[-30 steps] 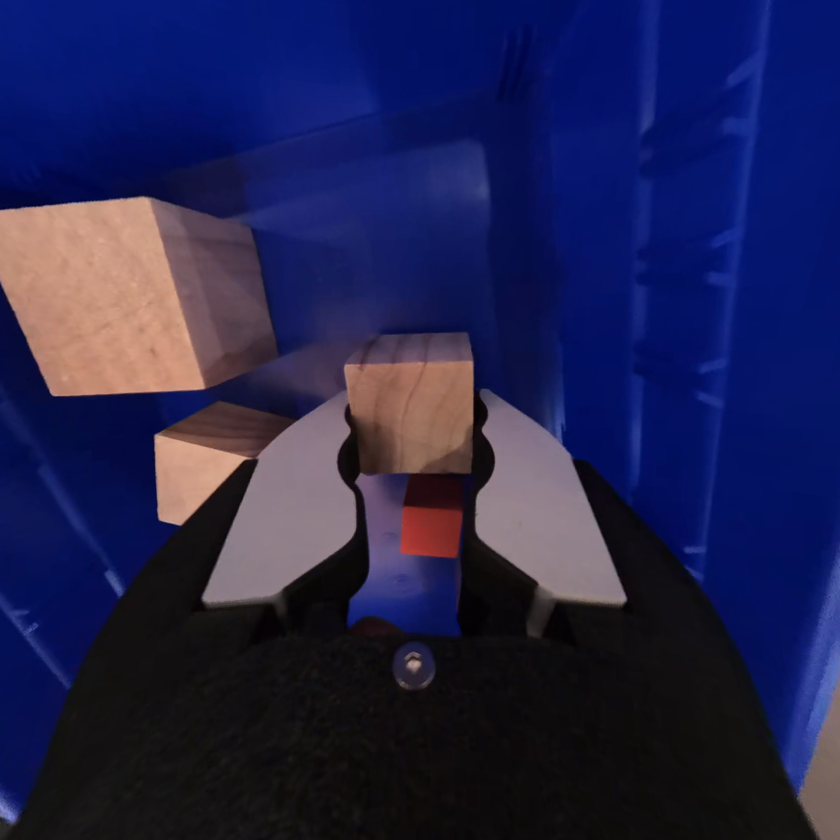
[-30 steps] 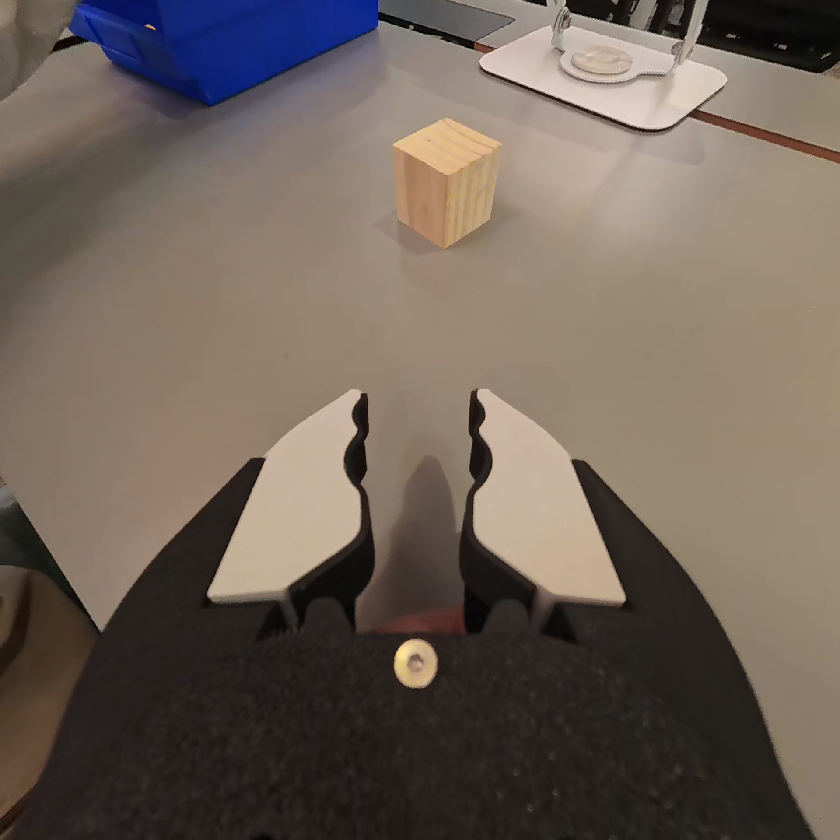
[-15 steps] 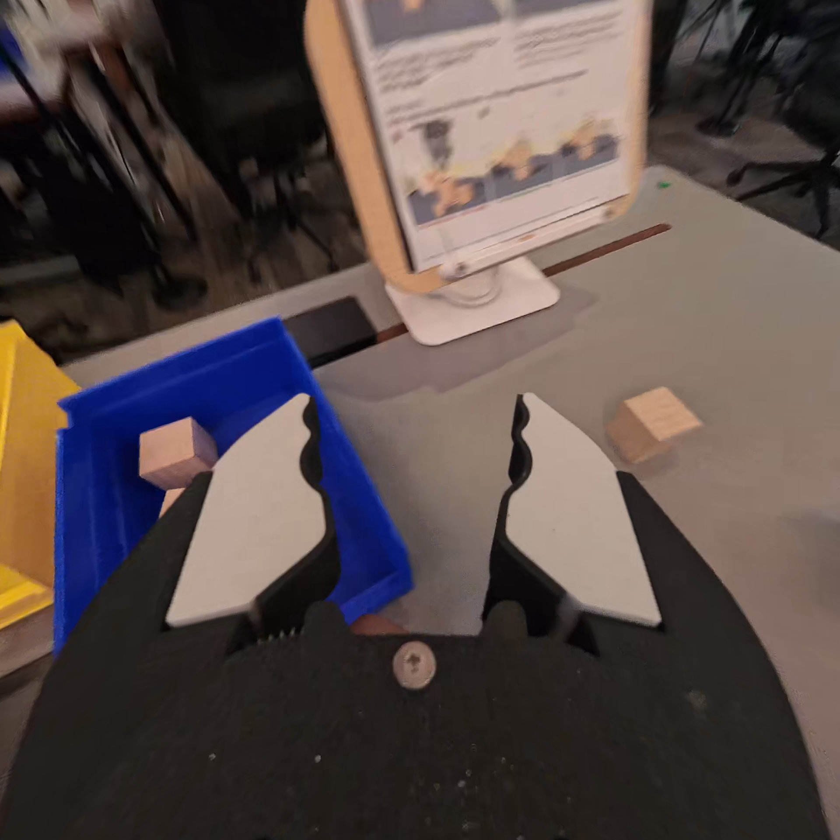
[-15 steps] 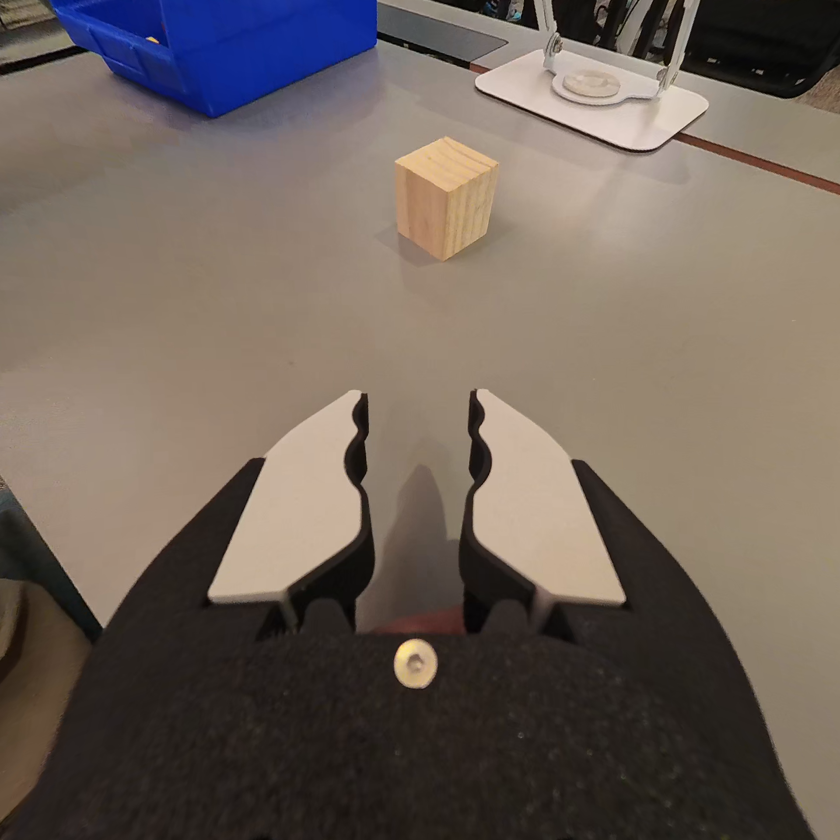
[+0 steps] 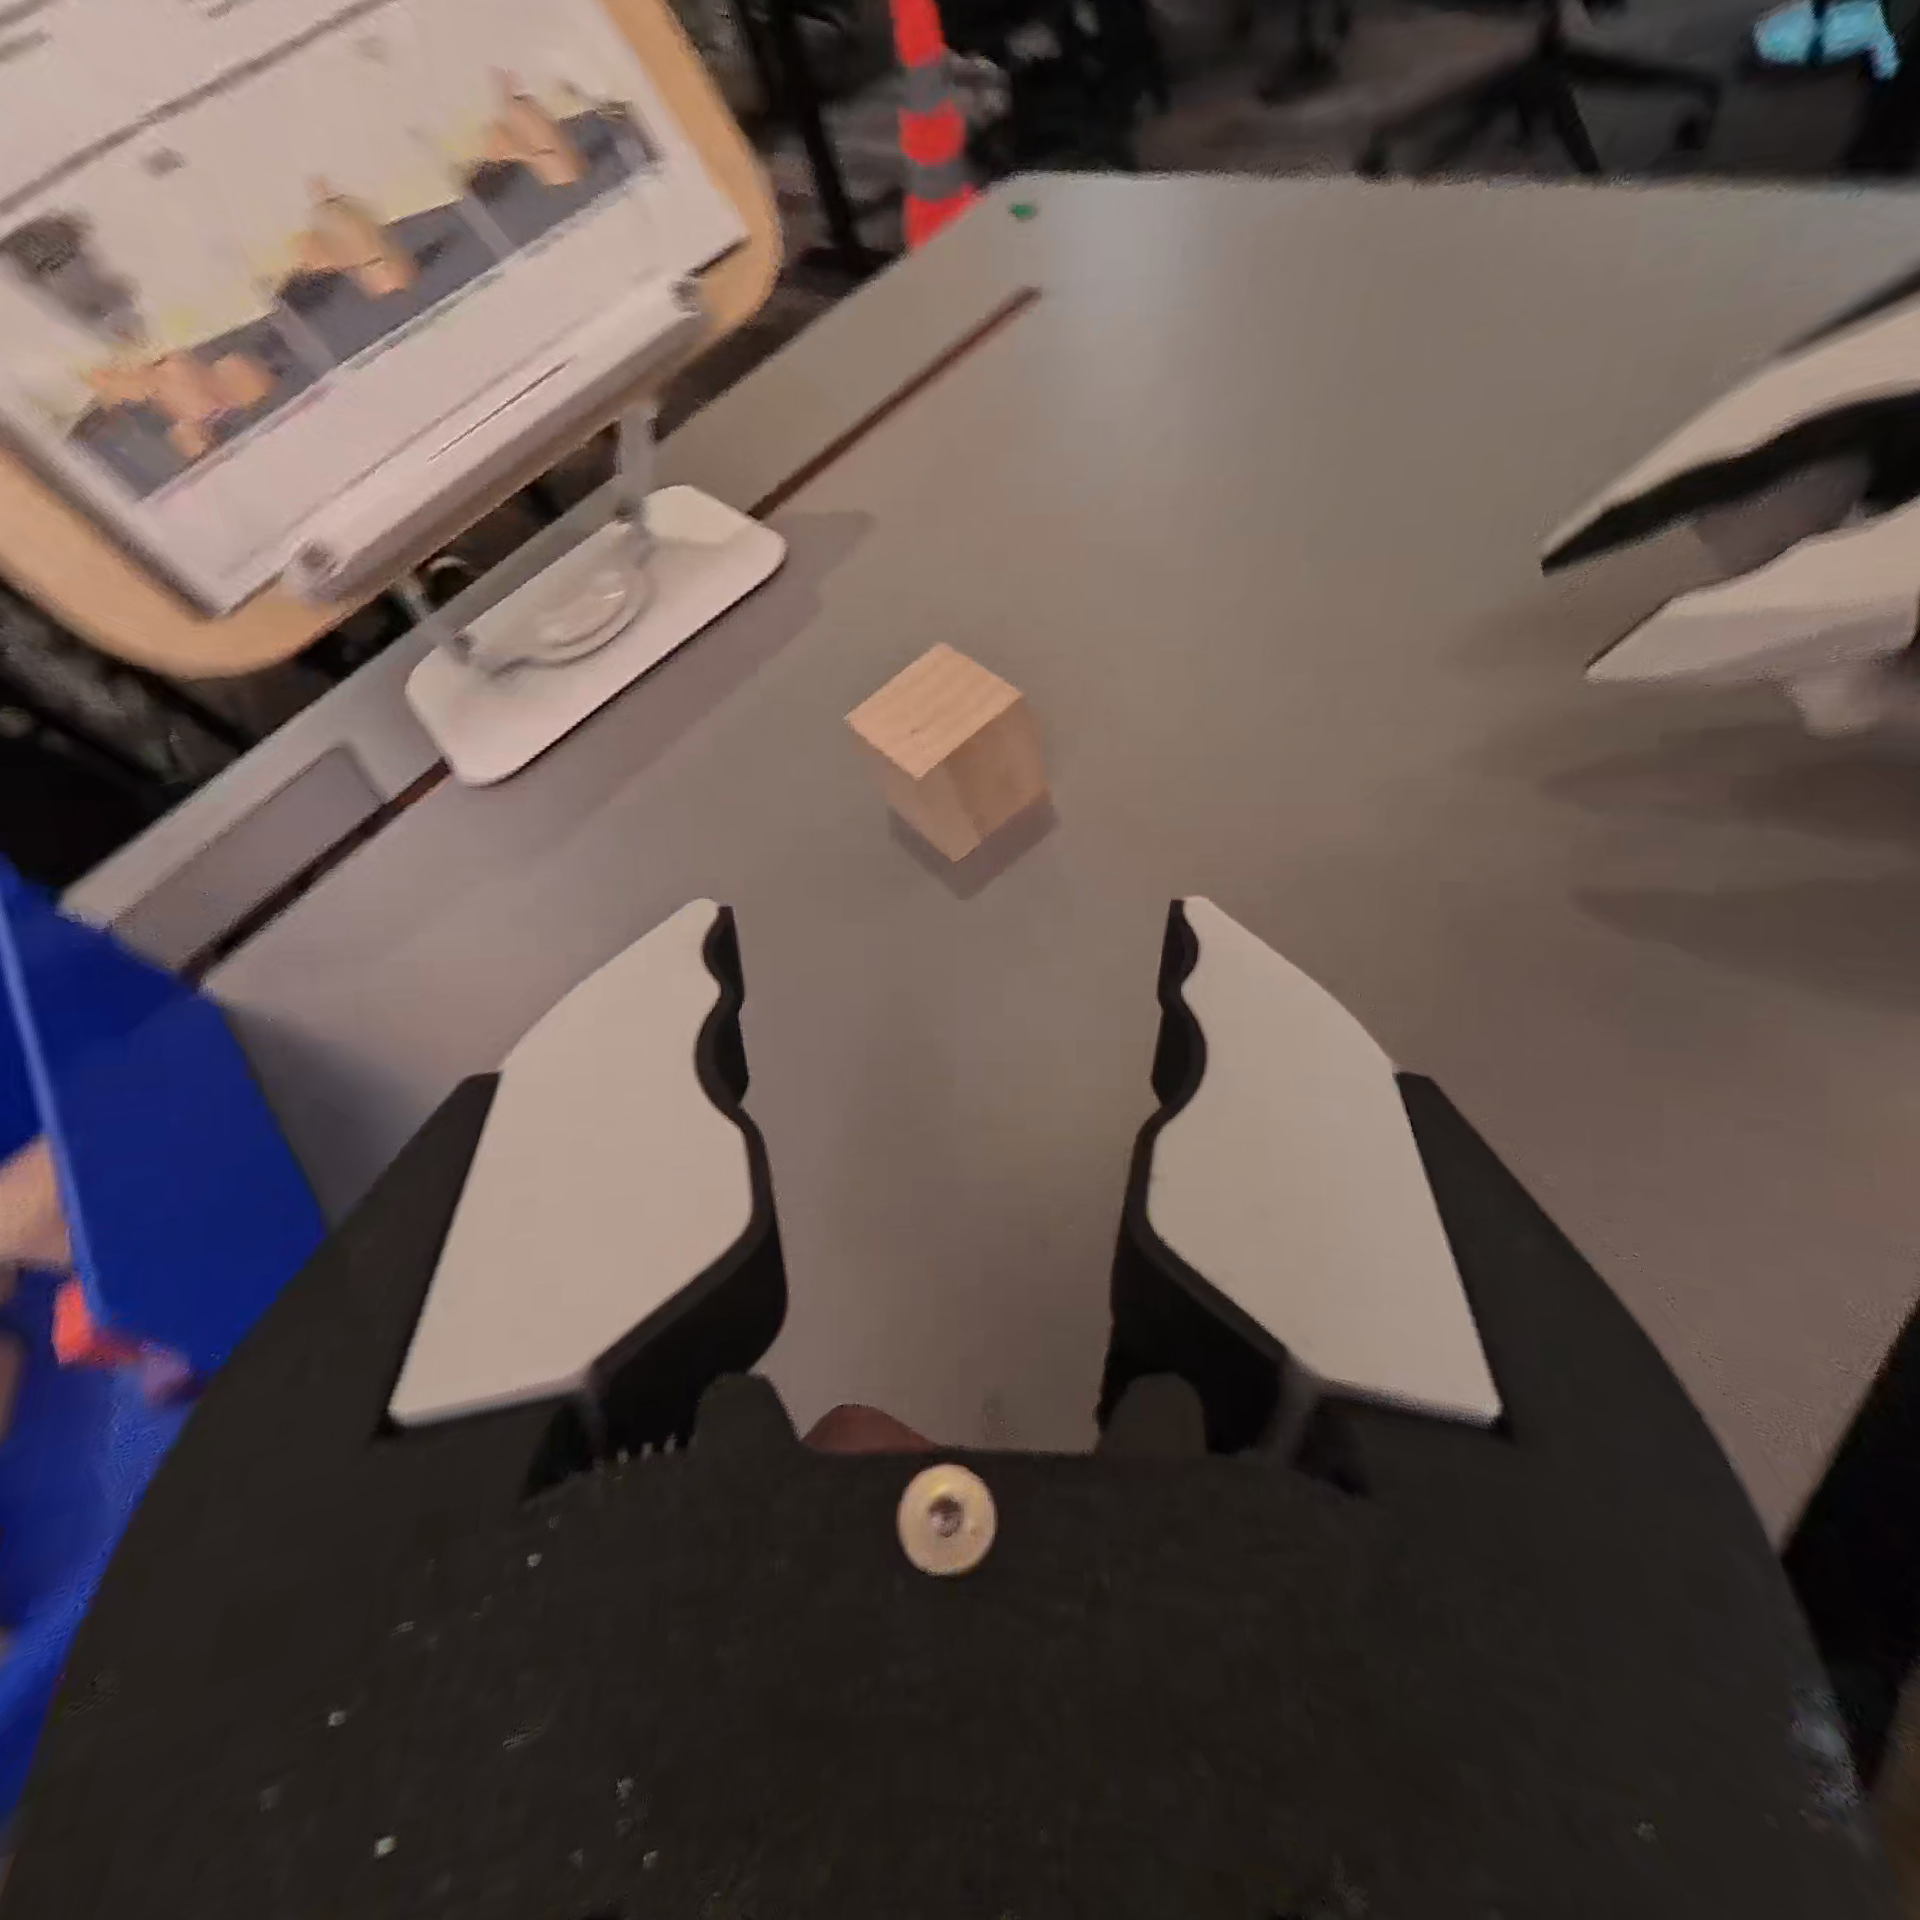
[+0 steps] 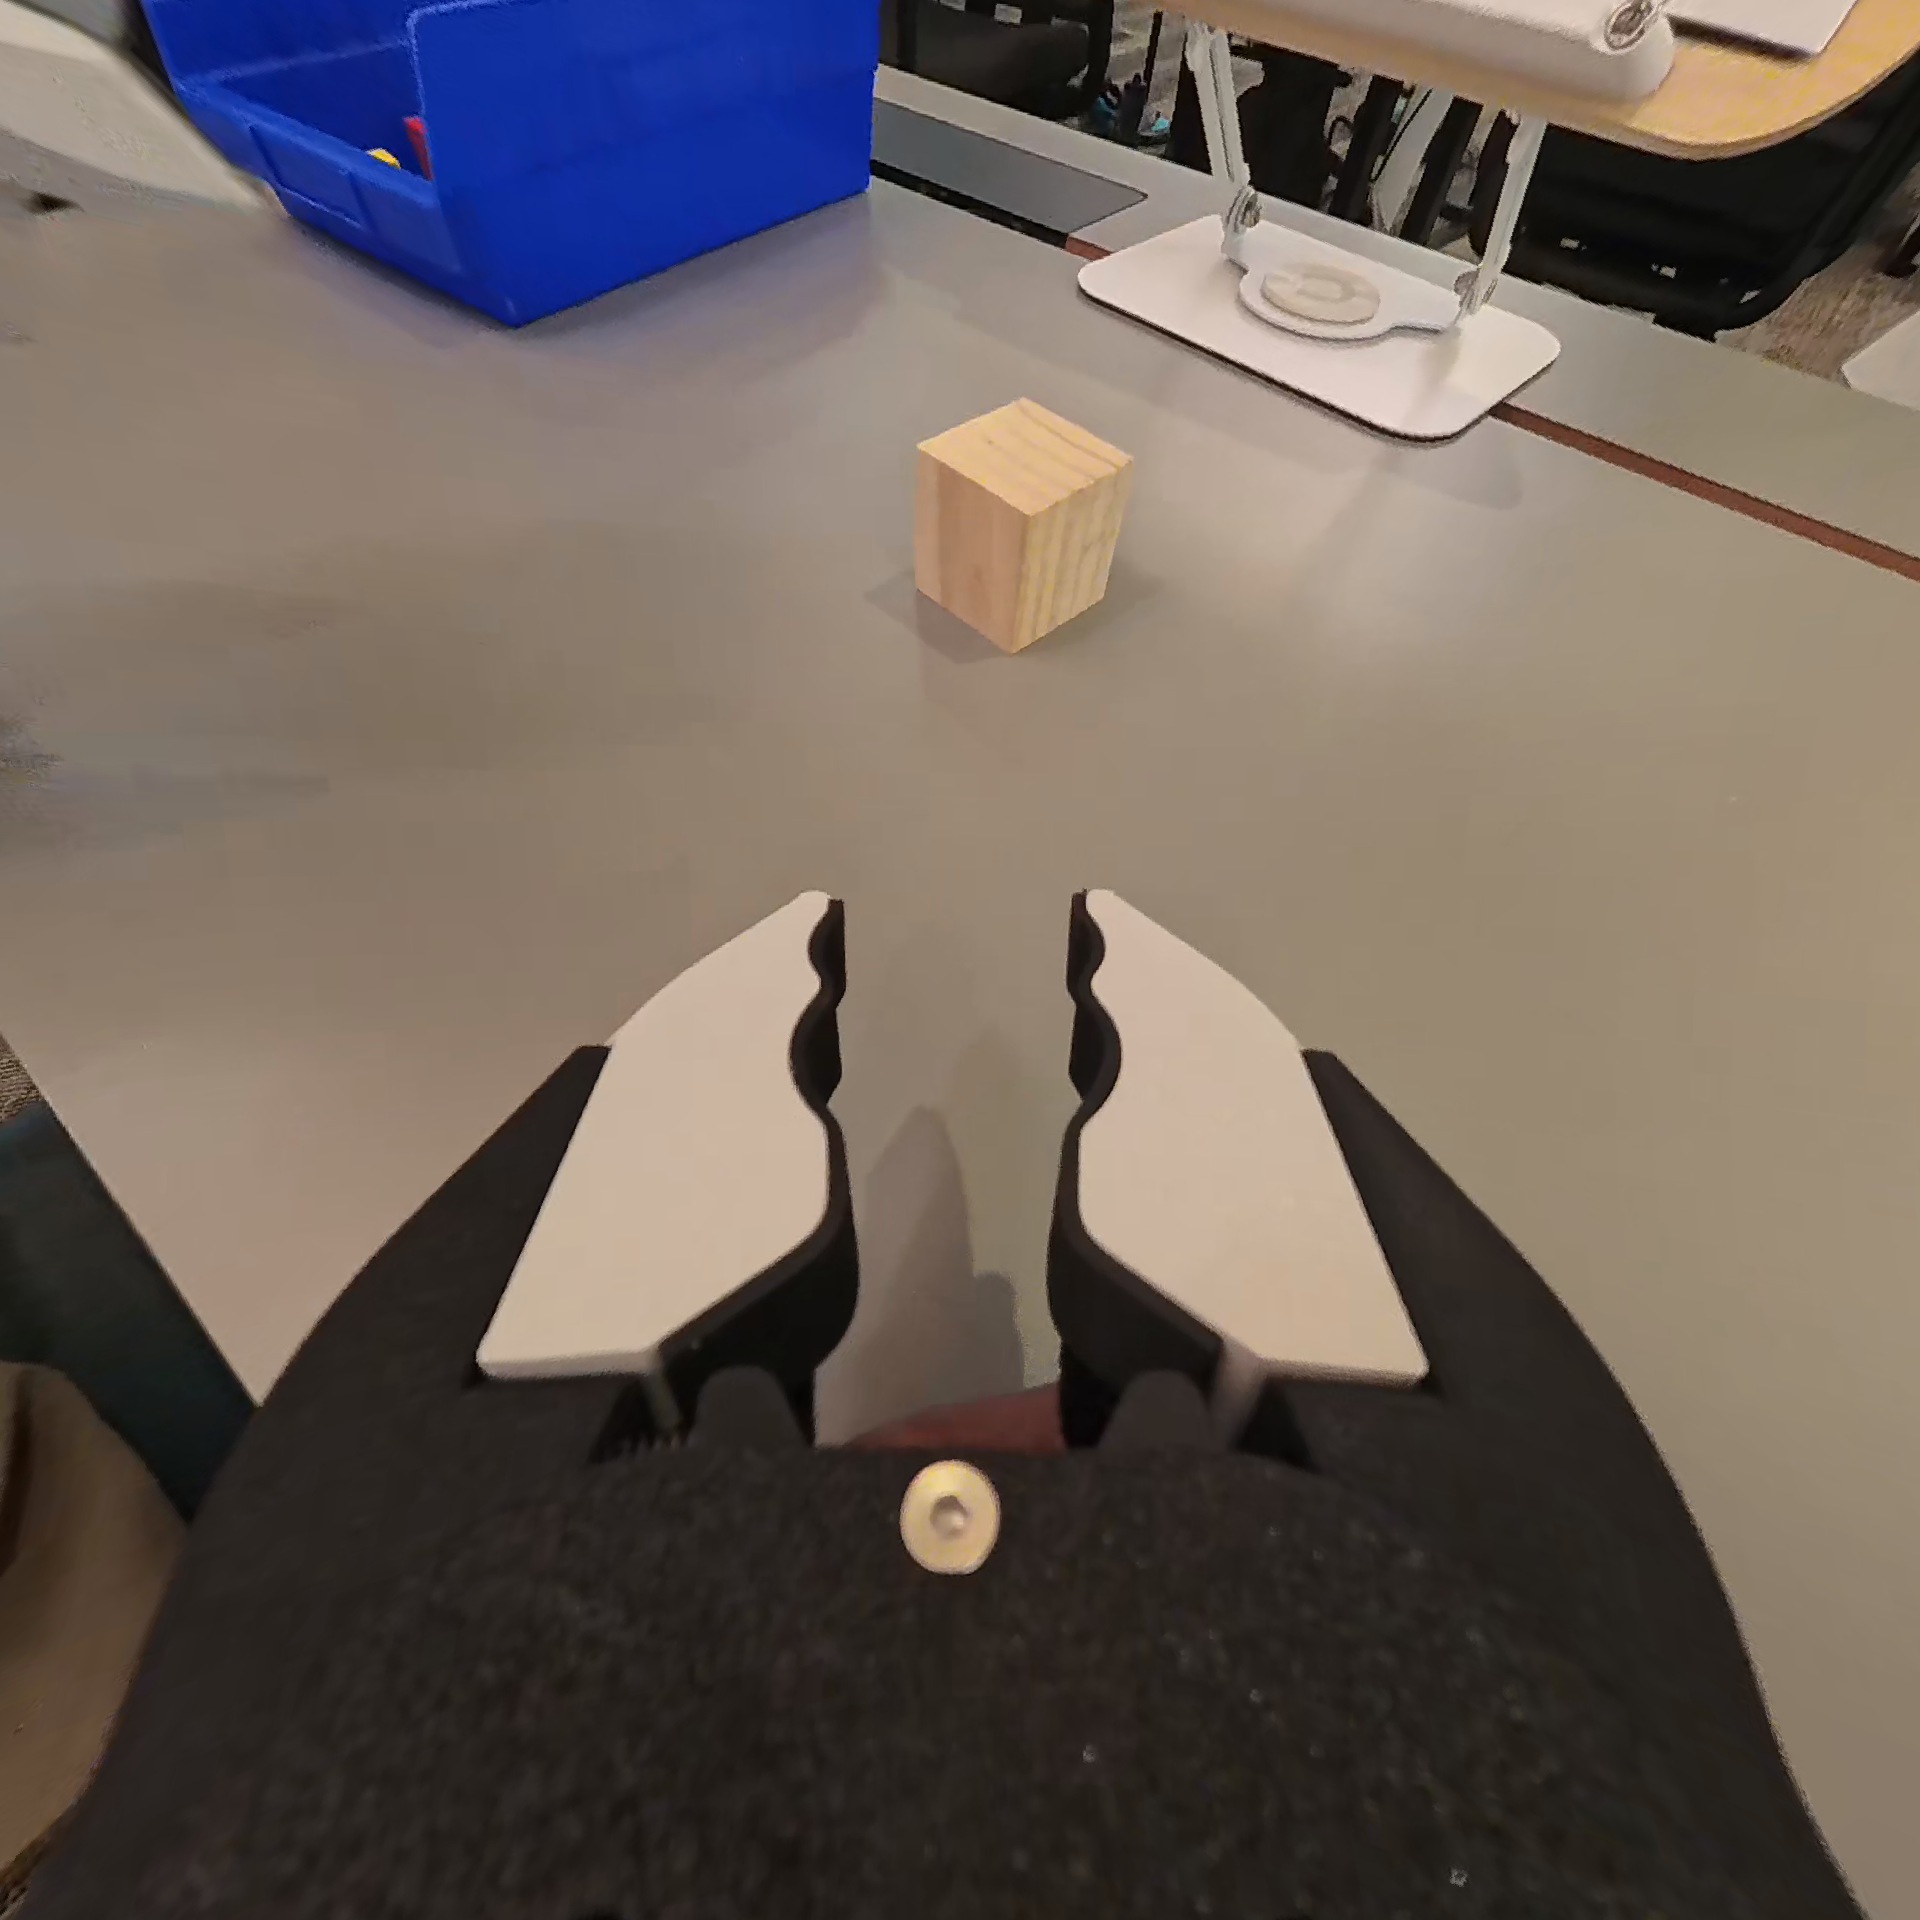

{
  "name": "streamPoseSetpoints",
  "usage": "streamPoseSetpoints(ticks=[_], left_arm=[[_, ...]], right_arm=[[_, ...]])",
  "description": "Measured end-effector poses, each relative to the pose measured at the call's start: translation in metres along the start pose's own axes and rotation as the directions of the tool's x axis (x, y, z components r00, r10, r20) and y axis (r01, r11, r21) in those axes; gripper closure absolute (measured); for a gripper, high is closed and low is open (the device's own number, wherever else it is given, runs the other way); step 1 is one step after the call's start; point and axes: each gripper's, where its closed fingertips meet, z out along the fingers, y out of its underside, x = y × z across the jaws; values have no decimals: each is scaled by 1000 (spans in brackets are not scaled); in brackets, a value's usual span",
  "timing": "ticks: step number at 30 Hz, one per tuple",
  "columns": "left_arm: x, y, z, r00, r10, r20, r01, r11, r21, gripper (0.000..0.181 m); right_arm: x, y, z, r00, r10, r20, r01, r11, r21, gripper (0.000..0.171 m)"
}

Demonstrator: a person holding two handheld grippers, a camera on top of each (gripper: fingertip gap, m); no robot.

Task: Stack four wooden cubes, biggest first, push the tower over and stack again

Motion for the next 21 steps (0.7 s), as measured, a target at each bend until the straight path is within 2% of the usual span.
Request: streamPoseSetpoints(ticks=[3, 6, 9, 15, 18, 19, 21], left_arm=[[3, -5, 46, 956, 244, -163, -264, 957, -120, 107], [6, -3, 92, 857, 353, -375, -446, 873, -197, 110], [-6, 9, 133, 782, 374, -498, -570, 753, -329, 107], [-5, 27, 173, 692, 303, -655, -664, 623, -413, 106], [-5, 46, 184, 679, 276, -681, -682, 581, -444, 109], [-5, 52, 186, 668, 280, -689, -695, 566, -444, 116], [-4, 53, 191, 667, 293, -685, -692, 585, -423, 118]], right_arm=[[-1, -2, -1, 1000, 1, 2, -1, 1000, 5, 130], [-1, 0, -1, 1000, -1, 4, 1, 1000, -2, 130], [0, 1, -1, 1000, -5, 3, 5, 1000, -7, 130], [4, 3, -4, 1000, 2, -1, -2, 1000, -7, 130], [6, 5, -5, 1000, 11, 1, -11, 1000, -8, 130], [6, 6, -5, 1000, 11, 0, -11, 1000, -11, 130], [7, 7, -5, 1000, 10, -2, -10, 1000, -15, 130]])
